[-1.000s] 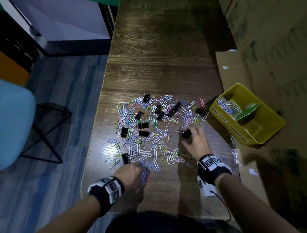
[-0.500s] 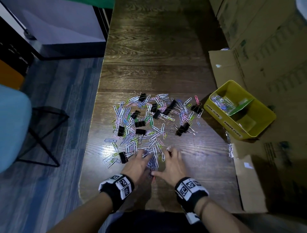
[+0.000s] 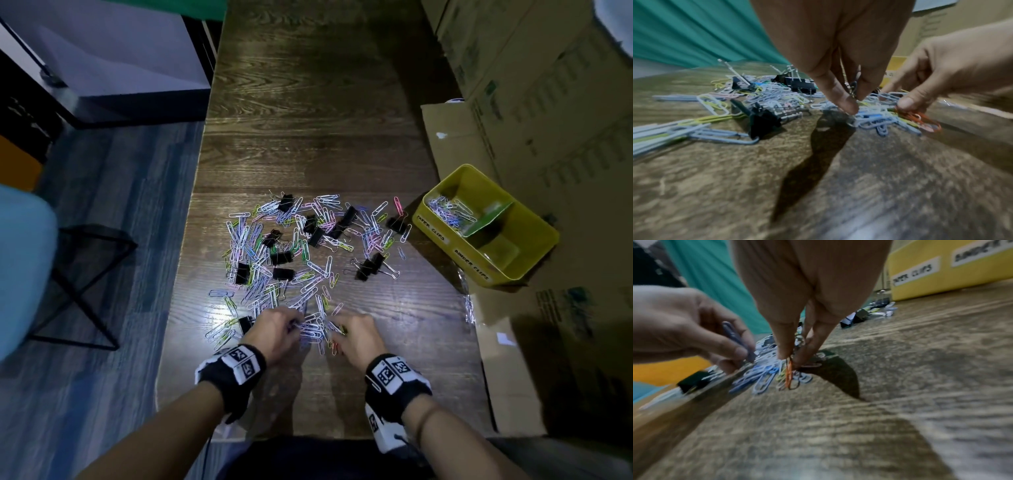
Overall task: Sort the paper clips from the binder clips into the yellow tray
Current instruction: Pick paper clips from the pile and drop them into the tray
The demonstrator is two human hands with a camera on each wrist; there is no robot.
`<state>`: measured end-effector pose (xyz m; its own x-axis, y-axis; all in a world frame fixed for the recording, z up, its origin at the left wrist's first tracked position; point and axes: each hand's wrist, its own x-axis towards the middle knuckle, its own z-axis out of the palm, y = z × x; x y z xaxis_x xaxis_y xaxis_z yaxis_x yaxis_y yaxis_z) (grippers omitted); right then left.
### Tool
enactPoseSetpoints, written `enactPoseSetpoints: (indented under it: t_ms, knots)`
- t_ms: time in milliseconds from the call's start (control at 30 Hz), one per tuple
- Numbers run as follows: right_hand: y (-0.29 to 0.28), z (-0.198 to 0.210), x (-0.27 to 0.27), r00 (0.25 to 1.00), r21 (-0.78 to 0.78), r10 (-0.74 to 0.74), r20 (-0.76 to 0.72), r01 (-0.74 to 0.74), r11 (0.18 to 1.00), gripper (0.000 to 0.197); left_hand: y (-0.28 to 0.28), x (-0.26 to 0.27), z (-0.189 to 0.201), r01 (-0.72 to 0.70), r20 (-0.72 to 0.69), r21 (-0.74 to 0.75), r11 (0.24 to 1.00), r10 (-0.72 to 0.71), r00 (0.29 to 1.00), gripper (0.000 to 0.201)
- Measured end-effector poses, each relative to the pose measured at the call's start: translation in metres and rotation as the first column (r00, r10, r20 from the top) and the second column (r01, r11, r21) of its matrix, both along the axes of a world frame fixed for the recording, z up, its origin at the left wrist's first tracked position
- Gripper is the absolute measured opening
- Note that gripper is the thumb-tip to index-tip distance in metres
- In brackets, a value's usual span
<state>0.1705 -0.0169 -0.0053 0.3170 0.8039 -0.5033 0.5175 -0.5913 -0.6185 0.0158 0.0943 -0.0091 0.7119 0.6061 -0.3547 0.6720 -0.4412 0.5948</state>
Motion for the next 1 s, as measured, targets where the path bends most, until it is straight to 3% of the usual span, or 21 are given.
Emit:
enactPoseSetpoints:
  t_ms: [100,200,267,467,600,767,867,1000]
  knots:
    - [-0.003,0.001,0.011,0.984,-0.018,-0.159,-0.086,0.158,0.987,0.036,0.010,0.000,0.003,-0.189,0.036,-0.184,0.965,0.199,0.979,0.014]
    - [-0.007,0.005,0.024,0.939,0.032,-0.288,-0.190,0.299,0.954,0.038,0.024,0.005,0.015,-0.349,0.066,-0.481,0.804,0.430,0.900,0.017]
    - [-0.010,0.015,0.034,0.879,0.072,-0.363,-0.309,0.403,0.913,0.036,0.035,0.017,0.030,-0.340,0.099,-0.580,0.740,0.478,0.872,0.015]
    - [-0.019,0.064,0.072,0.695,0.224,-0.468,-0.546,0.659,0.718,0.035,0.060,0.109,0.099,-0.110,0.272,-0.654,0.749,0.368,0.889,0.012]
    - [-0.020,0.097,0.108,0.681,0.383,-0.494,-0.540,0.722,0.577,0.038,0.064,0.197,0.121,0.067,0.422,-0.652,0.755,0.289,0.859,0.008]
    - [-0.019,0.121,0.157,0.633,0.451,-0.532,-0.563,0.774,0.443,0.038,0.050,0.293,0.114,0.062,0.382,-0.659,0.750,0.263,0.886,0.011]
    - [-0.010,0.127,0.189,0.631,0.468,-0.565,-0.532,0.775,0.424,0.039,0.044,0.326,0.087,0.041,0.287,-0.583,0.812,0.158,0.945,0.009]
    - [0.009,0.103,0.235,0.641,0.444,-0.682,-0.351,0.756,0.482,0.039,0.045,0.339,0.063,0.115,0.173,-0.476,0.872,-0.036,0.984,0.012]
